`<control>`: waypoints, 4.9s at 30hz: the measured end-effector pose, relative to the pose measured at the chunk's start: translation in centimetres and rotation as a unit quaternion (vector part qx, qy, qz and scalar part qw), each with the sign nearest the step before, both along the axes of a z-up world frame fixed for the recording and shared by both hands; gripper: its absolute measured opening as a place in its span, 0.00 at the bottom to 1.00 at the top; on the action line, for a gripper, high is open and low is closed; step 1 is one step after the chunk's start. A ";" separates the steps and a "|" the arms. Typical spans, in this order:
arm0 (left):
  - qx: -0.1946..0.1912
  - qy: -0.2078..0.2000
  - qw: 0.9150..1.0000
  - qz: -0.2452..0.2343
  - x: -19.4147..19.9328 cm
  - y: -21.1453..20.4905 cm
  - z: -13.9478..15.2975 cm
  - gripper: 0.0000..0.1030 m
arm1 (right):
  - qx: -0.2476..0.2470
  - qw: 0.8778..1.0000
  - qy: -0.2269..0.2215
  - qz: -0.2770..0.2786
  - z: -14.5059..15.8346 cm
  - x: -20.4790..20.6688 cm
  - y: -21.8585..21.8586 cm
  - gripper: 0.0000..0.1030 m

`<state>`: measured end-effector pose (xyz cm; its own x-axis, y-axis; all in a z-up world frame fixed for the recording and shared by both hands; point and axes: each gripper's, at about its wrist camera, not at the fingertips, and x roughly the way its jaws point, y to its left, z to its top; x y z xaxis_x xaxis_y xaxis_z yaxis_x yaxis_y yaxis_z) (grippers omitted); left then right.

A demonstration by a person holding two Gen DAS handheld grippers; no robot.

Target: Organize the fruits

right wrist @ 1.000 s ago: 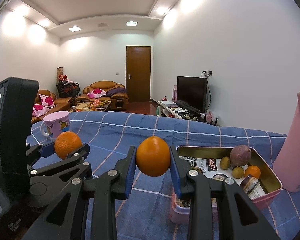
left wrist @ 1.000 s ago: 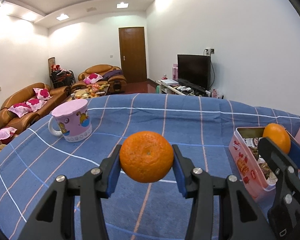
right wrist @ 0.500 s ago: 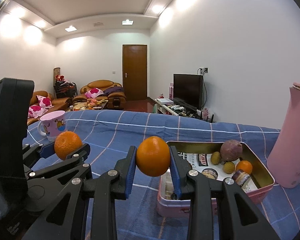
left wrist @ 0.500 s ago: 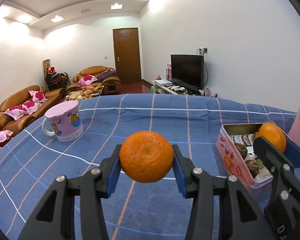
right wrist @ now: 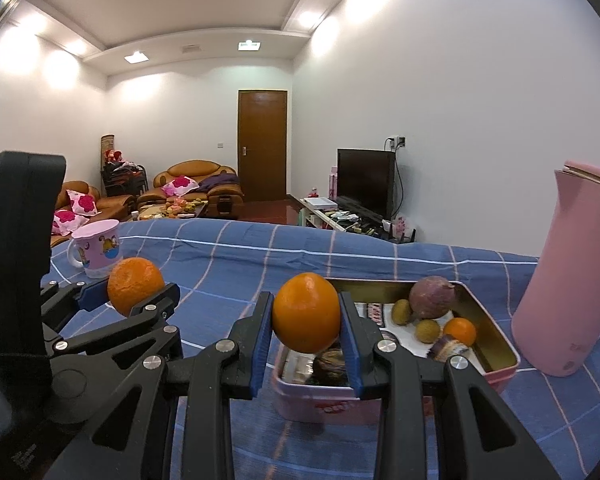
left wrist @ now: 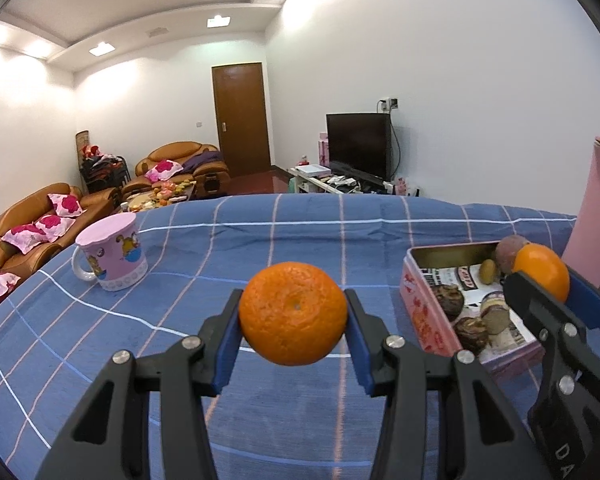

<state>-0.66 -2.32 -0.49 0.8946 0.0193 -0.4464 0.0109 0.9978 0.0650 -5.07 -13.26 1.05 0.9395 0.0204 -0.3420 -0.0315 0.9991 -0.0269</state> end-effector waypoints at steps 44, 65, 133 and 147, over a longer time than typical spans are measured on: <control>0.015 0.014 0.994 -0.107 0.5 -12.7 0.3 0.48 | 0.000 0.996 0.003 -0.085 0.3 -1.3 -11.2 0.33; -0.044 0.045 0.989 -0.132 2.1 -13.8 0.0 0.48 | -0.003 0.993 0.003 -0.118 0.4 -0.7 -13.1 0.33; -0.021 -0.009 0.995 -0.092 2.0 -11.5 0.8 1.00 | 0.019 0.990 -0.066 -0.122 1.5 -0.6 -12.0 0.78; -0.022 -0.054 0.995 -0.079 -1.6 -9.7 1.4 1.00 | 0.000 0.987 -0.106 -0.120 1.9 -4.1 -10.5 0.78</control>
<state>-2.30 -12.01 0.92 0.9277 -0.1432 -0.3448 0.1638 0.9860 0.0313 -9.14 -23.73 2.99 0.9678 -0.2107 -0.1375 0.2117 0.9773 -0.0080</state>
